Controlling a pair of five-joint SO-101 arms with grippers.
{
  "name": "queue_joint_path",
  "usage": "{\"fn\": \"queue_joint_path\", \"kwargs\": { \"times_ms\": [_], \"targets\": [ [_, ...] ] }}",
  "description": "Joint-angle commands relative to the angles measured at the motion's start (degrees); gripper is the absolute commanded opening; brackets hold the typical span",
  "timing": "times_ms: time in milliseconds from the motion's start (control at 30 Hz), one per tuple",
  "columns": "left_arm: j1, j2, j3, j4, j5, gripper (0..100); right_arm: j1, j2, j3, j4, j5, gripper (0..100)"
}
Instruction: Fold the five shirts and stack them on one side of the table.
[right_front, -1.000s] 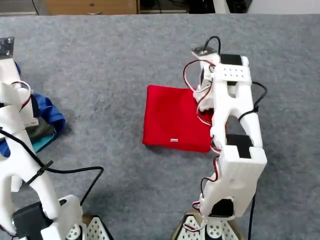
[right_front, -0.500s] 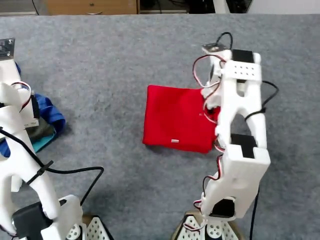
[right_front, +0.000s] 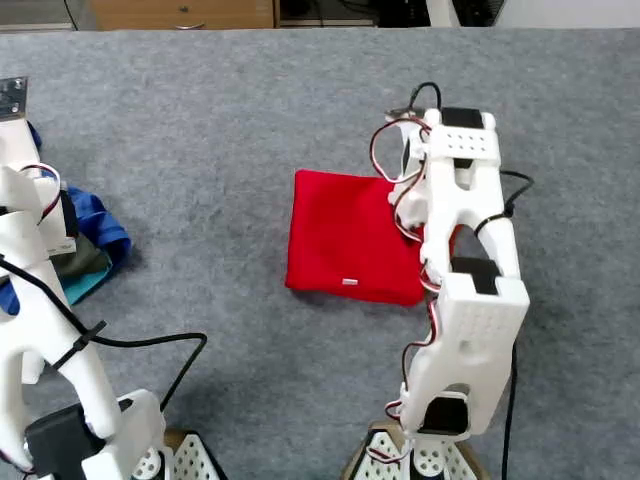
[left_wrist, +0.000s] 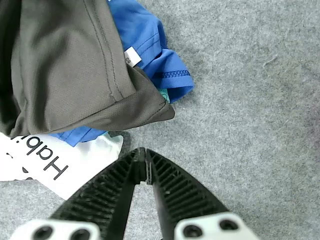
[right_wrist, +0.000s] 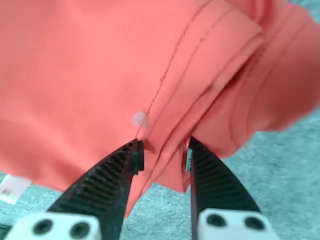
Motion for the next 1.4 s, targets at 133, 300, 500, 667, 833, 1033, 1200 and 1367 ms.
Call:
{"fn": "queue_joint_path", "kwargs": {
  "times_ms": [133,300,500,667,833,1033,1200,1367],
  "targets": [
    [-0.7,-1.8,-0.26,0.53,-0.09,2,0.66,-0.57,-4.53,-0.26,-0.26,14.0],
    [-0.44,-1.8,-0.26,0.53,-0.09,2,-0.04,-0.22,-5.58,-0.44,0.0,9.7],
    [-0.44,-1.8,-0.26,0.53,-0.09,2,-0.66,-0.13,-5.58,-0.7,0.0,9.7],
    [-0.44,-1.8,-0.26,0.53,-0.09,2,-0.4,-0.13,-5.32,-1.49,0.0,9.7],
    [-0.44,-1.8,-0.26,0.53,-0.09,2,-0.22,1.19,-6.02,-2.29,0.0,9.5],
    [-0.7,-1.8,-0.26,0.53,-0.09,2,-0.13,3.74,-7.34,-1.93,0.0,9.1],
    [-0.7,-1.8,-0.26,0.53,-0.09,2,-0.04,3.65,-7.69,-1.67,0.0,0.5],
    [-0.7,-1.8,-0.26,0.53,-0.09,2,0.84,1.54,-9.98,0.35,0.09,0.2]
  ]
}}
